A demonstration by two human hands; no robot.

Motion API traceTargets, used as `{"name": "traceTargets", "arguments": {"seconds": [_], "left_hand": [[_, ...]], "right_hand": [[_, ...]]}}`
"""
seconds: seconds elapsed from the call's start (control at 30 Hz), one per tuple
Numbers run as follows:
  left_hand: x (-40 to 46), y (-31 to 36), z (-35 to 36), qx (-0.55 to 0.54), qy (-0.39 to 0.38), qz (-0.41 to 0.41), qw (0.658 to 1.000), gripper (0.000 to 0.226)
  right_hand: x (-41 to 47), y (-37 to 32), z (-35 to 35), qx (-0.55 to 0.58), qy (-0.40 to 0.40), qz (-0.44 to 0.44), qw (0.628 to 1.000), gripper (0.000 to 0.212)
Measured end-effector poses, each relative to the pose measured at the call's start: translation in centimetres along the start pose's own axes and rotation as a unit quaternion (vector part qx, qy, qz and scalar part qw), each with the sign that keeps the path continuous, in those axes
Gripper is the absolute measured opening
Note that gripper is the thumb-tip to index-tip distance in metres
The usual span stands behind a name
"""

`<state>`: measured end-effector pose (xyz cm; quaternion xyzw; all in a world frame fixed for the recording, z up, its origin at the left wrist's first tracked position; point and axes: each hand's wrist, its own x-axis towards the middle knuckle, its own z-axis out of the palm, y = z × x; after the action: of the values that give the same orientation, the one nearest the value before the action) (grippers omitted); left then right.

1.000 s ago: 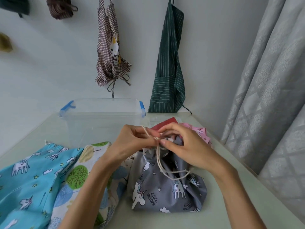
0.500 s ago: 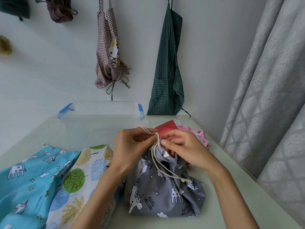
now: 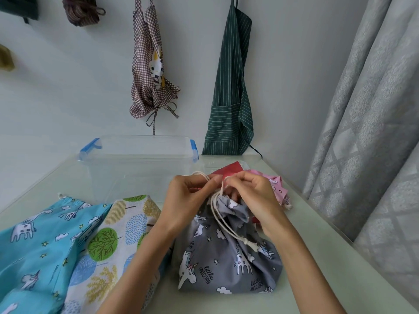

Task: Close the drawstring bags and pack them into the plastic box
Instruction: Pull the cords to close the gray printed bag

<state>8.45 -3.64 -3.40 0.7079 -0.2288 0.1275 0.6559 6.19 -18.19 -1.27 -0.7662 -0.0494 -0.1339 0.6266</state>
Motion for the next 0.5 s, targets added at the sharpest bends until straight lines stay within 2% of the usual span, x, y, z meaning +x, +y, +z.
{"name": "traceTargets", "arguments": {"seconds": [0.03, 0.07, 0.13, 0.17, 0.2, 0.27, 0.33, 0.37, 0.43, 0.5], "left_hand": [[0.1, -0.2, -0.1, -0.003, 0.000, 0.004, 1.000, 0.036], [0.2, -0.3, -0.3, -0.010, 0.000, 0.007, 1.000, 0.040], [0.3, -0.1, -0.4, -0.020, -0.004, 0.011, 1.000, 0.035], [0.3, 0.1, -0.3, -0.019, -0.011, 0.013, 1.000, 0.033], [0.3, 0.2, -0.2, -0.014, -0.021, 0.016, 1.000, 0.031], [0.2, 0.3, 0.1, -0.007, -0.031, 0.018, 0.999, 0.030], [0.2, 0.1, 0.1, 0.003, -0.028, 0.013, 1.000, 0.030], [0.2, 0.0, 0.0, 0.006, -0.026, 0.009, 1.000, 0.031], [0.2, -0.2, -0.5, 0.008, -0.031, 0.004, 0.999, 0.034], [0.3, -0.3, -0.8, 0.007, -0.034, -0.004, 0.999, 0.040]], "right_hand": [[0.0, 0.1, 0.0, -0.047, 0.035, -0.045, 0.997, 0.009], [0.1, 0.4, -0.2, -0.140, 0.080, -0.113, 0.980, 0.011], [0.1, 0.8, -0.5, -0.346, 0.157, -0.228, 0.897, 0.017], [0.1, 0.8, -0.5, -0.389, 0.180, -0.250, 0.868, 0.017], [0.2, 0.9, -0.5, -0.390, 0.190, -0.241, 0.868, 0.017], [0.4, 1.4, -0.6, -0.322, 0.173, -0.161, 0.916, 0.017], [1.2, 2.2, -1.3, -0.188, 0.094, -0.047, 0.977, 0.015], [1.5, 2.2, -1.8, -0.103, 0.042, 0.009, 0.994, 0.014], [1.8, 2.0, -3.2, 0.071, -0.079, 0.087, 0.991, 0.014], [1.6, 1.5, -4.5, 0.240, -0.171, 0.092, 0.951, 0.010]]}}
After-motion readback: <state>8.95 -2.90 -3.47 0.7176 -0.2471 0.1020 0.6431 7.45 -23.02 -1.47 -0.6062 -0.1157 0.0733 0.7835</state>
